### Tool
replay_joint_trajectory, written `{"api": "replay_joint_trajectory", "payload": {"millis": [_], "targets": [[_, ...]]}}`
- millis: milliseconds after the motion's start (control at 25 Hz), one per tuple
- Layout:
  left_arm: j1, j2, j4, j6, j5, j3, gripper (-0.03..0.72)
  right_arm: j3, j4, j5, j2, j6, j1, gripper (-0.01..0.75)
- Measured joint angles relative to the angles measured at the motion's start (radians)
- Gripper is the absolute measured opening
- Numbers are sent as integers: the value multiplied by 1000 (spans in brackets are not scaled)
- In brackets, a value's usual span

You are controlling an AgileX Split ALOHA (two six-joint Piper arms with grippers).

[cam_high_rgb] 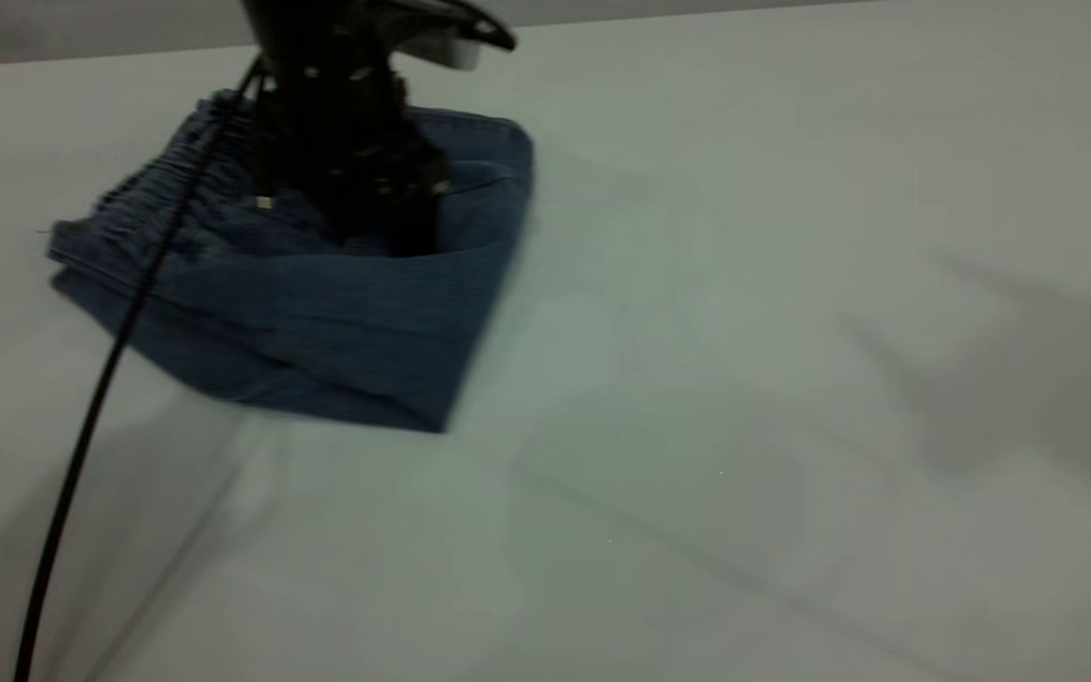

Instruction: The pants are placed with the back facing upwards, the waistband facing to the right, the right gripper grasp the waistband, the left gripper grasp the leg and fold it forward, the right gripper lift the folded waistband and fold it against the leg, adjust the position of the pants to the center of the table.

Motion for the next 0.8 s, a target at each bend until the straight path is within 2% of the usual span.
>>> {"api": "replay_joint_trajectory", "payload": {"millis": [200, 560, 680, 800], "targets": [[-73, 1, -128, 1, -61, 0, 546, 0, 2, 0, 0, 0, 0, 552], [-220, 3, -156, -207, -191, 0, 546, 0, 13, 0, 0, 3, 0, 552], [-234, -1, -149, -225, -156, -11, 546, 0, 23, 0, 0, 2, 0, 552], [-233, -3, -108, -177, -33, -67, 546, 0, 25, 0, 0, -1, 0, 552]]}}
